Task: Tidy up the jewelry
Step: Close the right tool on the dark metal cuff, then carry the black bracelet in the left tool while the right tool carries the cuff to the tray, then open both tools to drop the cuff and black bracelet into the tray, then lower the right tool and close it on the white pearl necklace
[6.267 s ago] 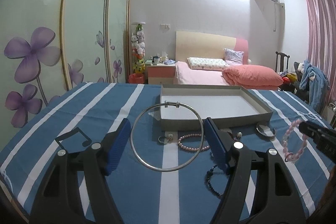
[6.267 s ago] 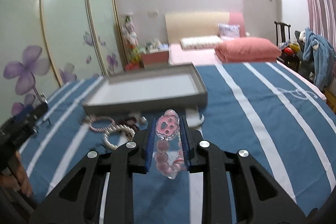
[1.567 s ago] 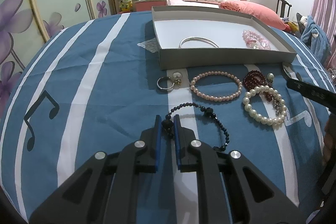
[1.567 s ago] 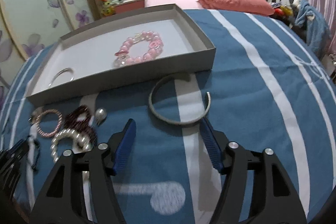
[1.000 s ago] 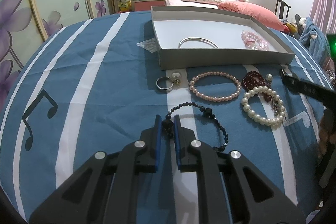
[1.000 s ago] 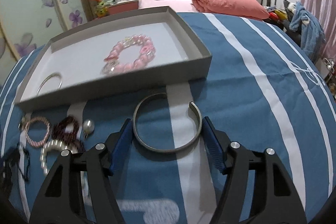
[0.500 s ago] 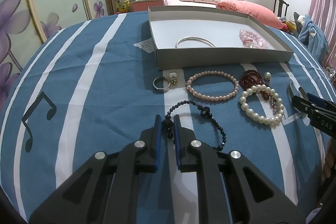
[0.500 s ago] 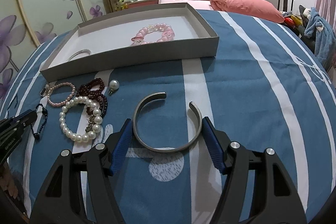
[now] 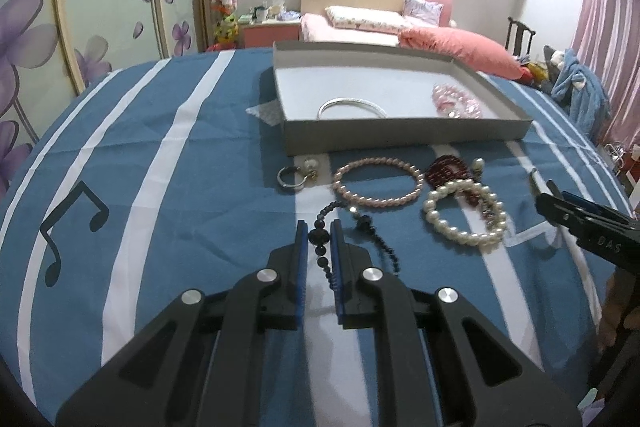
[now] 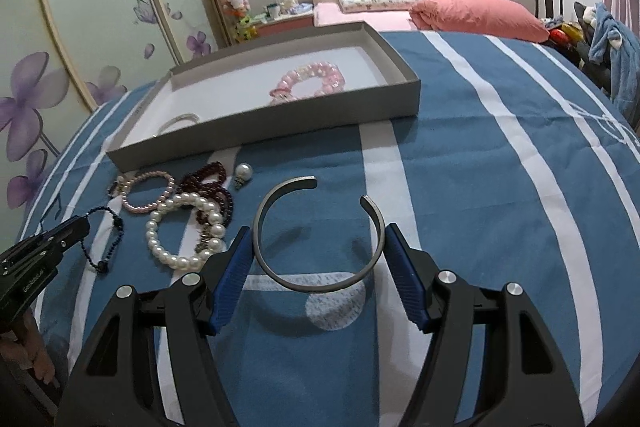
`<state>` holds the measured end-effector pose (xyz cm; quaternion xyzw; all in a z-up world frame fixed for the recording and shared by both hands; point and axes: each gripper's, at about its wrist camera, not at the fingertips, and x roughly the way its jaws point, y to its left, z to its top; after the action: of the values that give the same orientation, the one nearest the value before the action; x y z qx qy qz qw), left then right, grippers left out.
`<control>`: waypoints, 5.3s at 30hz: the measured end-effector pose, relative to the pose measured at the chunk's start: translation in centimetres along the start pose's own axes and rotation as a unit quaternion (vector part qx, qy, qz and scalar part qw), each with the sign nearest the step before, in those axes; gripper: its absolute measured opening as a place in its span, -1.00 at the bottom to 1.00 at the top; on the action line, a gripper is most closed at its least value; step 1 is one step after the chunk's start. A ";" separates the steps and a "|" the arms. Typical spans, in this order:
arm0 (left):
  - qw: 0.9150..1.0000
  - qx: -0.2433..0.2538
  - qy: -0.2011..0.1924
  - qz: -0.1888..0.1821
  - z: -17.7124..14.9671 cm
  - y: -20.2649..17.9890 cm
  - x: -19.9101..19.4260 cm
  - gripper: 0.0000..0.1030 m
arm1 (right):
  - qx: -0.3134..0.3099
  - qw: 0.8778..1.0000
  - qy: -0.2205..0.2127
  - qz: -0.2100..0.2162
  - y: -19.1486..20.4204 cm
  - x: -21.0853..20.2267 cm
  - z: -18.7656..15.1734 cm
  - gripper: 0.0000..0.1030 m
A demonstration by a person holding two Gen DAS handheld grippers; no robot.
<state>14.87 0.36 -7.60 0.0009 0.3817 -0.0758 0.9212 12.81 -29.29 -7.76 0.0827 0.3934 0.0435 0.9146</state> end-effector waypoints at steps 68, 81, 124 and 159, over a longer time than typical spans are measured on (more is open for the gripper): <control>0.976 0.012 -0.217 0.032 11.5 -6.2 -2.0 -0.77 | -0.056 0.955 -0.292 -0.016 4.0 -3.0 8.5 0.28; 0.985 0.006 -0.171 0.023 13.3 -5.0 4.0 -0.77 | -0.049 0.974 -0.220 -0.015 3.9 2.2 10.6 0.28; 0.991 -0.103 -0.073 0.042 5.7 5.5 -0.6 -0.18 | -0.038 0.998 -0.031 0.050 2.2 1.4 5.4 -0.06; 0.999 -0.023 -0.011 0.020 1.9 1.8 0.2 -0.16 | -0.097 0.988 -0.028 0.114 5.5 -1.9 2.1 -0.80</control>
<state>16.59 2.03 -6.51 -0.0135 0.3736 -0.0488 0.9262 12.94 -24.40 -3.94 0.0387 0.3498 0.1833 0.9179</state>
